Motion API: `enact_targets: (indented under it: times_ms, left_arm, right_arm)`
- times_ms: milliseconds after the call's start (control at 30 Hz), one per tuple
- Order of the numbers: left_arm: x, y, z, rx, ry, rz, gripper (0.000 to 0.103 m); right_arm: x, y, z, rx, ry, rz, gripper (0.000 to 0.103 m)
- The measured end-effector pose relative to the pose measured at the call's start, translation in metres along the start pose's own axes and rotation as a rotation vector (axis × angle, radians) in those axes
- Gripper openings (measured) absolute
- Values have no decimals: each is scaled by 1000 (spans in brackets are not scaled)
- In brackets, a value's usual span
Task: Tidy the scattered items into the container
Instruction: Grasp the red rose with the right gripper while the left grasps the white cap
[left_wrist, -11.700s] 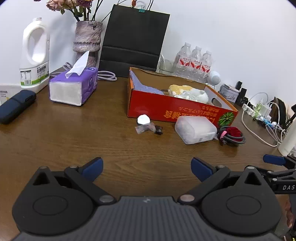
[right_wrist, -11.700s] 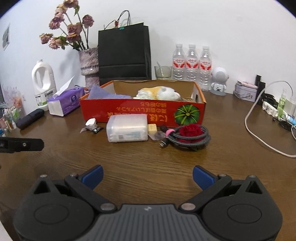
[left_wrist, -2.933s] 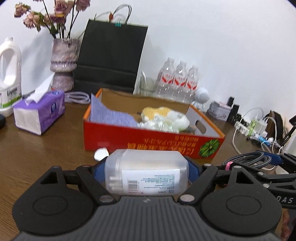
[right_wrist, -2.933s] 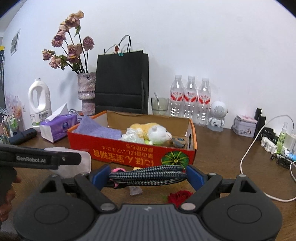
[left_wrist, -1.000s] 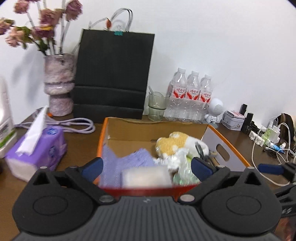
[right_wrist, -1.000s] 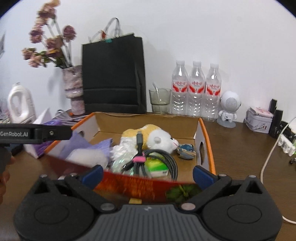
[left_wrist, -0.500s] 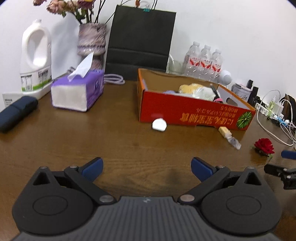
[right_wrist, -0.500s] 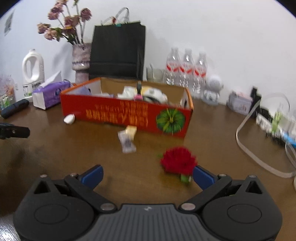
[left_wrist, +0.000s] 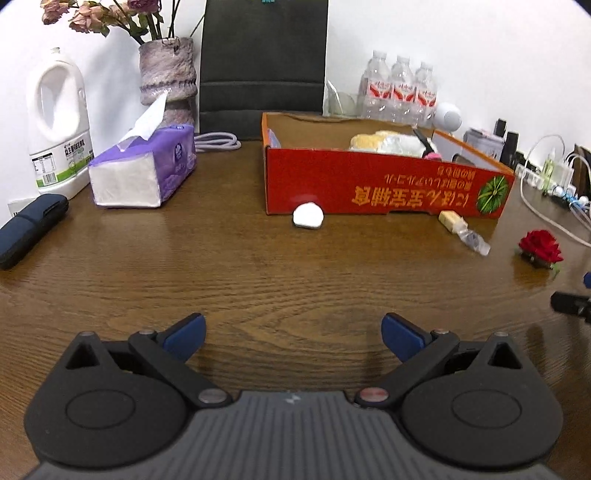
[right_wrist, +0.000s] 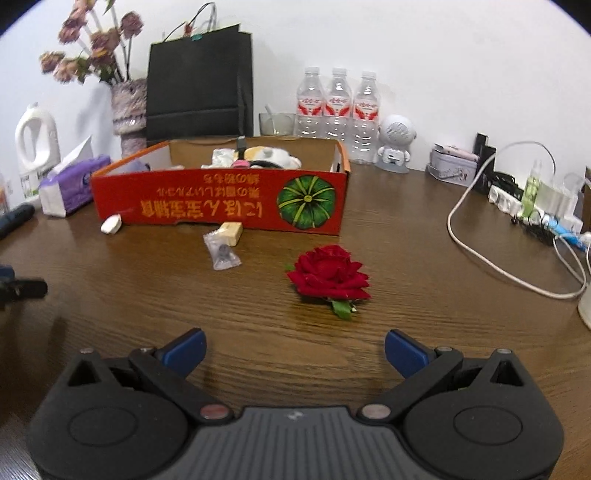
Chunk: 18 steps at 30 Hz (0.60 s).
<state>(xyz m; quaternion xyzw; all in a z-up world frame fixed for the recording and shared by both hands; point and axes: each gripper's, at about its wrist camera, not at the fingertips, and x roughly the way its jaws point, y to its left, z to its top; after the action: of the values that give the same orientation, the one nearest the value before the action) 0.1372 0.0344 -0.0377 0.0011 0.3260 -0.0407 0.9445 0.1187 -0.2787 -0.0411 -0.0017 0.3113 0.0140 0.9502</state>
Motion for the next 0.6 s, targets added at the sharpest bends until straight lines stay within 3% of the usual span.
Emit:
enact_targets:
  times_ms: [300,600]
  left_arm:
    - [5,1,2,-55,12,19,103]
    - [31,-6,26,-19,37,-3,103]
  right_arm:
    - [5,-15,0,93,24,-2,103]
    - [22,-21,16,44,15,-31,103]
